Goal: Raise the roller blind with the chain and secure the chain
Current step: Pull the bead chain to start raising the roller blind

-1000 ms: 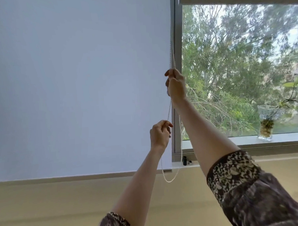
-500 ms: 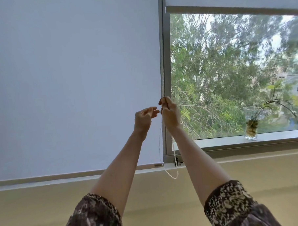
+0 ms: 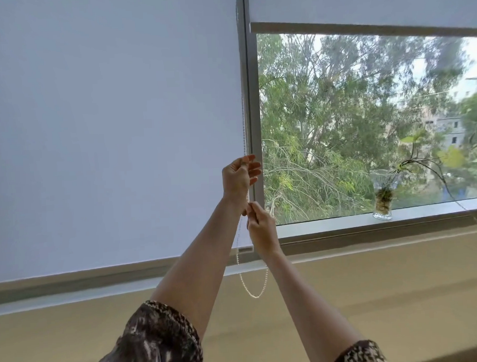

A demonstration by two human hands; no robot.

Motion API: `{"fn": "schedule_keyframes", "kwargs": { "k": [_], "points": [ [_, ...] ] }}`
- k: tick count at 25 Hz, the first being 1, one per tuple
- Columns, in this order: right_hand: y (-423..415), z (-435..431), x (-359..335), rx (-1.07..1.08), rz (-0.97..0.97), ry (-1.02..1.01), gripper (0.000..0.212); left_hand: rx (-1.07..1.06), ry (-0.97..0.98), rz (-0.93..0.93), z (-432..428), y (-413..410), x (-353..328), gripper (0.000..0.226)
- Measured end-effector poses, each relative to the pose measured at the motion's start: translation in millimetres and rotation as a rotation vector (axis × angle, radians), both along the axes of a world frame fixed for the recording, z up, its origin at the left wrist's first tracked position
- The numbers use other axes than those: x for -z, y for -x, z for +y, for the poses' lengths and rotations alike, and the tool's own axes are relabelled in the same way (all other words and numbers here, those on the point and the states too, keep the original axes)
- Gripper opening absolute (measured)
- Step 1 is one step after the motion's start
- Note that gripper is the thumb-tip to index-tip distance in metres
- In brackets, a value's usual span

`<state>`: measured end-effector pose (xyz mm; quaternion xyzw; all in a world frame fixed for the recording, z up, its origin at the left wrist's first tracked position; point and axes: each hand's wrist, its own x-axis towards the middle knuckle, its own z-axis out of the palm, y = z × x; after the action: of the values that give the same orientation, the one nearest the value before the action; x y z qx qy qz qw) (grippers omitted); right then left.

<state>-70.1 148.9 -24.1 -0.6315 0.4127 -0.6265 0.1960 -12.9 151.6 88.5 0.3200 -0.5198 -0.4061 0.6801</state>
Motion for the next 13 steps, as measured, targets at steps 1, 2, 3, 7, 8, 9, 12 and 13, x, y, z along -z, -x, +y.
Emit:
{"fn": "schedule_keyframes", "kwargs": {
  "k": [1,2,3,7,8,9,12,13],
  "points": [
    [-0.9,1.5,1.8,0.0,0.007,-0.002,0.026,-0.022,0.004,0.009,0.6,-1.3,2.3,0.027],
    [-1.0,7.0,3.0,-0.001,0.019,-0.01,0.027,-0.031,0.015,0.008,4.5,-2.6,5.5,0.027],
    [-0.6,14.3,4.2,-0.007,0.03,-0.02,0.027,-0.033,0.029,-0.002,10.4,-3.7,9.1,0.027],
    [7.8,32.5,15.3,-0.087,0.045,-0.084,0.026,-0.044,0.043,-0.055,30.6,-4.6,24.2,0.028],
    [9.5,36.3,17.6,-0.116,0.042,-0.113,0.027,-0.05,0.042,-0.057,34.7,-5.7,28.4,0.028],
    [11.0,40.4,18.7,-0.146,0.041,-0.146,0.027,-0.056,0.044,-0.056,38.1,-7.5,31.8,0.029],
    [13.7,55.4,17.6,-0.196,0.036,-0.235,0.026,-0.082,0.047,-0.055,45.5,-14.8,43.3,0.033],
    [14.5,59.9,14.2,-0.192,0.006,-0.231,0.024,-0.091,0.047,-0.065,48.1,-17.7,45.8,0.034]
  ]
}}
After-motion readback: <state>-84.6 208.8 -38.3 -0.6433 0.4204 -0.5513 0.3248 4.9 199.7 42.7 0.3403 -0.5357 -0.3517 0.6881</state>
